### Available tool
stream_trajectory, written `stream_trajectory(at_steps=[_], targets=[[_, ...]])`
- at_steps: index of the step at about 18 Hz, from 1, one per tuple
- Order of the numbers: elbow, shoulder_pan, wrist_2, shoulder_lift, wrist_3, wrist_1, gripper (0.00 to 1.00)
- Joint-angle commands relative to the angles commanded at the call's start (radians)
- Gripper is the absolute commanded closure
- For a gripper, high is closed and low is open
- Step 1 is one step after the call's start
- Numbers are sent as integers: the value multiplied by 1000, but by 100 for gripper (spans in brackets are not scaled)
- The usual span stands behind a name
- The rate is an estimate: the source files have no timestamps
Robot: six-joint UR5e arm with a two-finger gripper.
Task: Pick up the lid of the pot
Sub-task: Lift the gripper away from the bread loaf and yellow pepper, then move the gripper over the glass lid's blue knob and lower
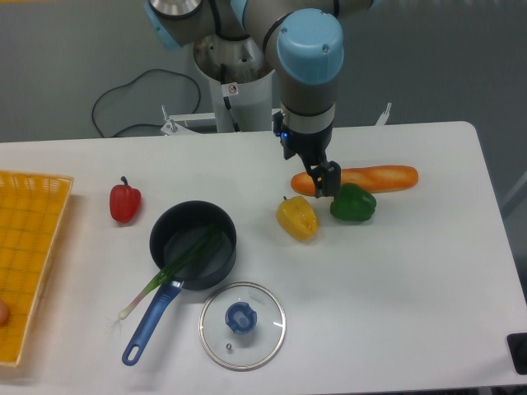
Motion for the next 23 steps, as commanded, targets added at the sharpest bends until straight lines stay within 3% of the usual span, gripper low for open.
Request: stream_trajectory(at_steps=[9, 12, 19, 23], targets=[[-18, -14, -1, 3, -9, -18, 0], [-75, -17, -11, 6, -12, -2, 0], [-106, -26, -12, 8, -15, -2, 0], [-81, -40, -11, -9, -153, -3, 0]])
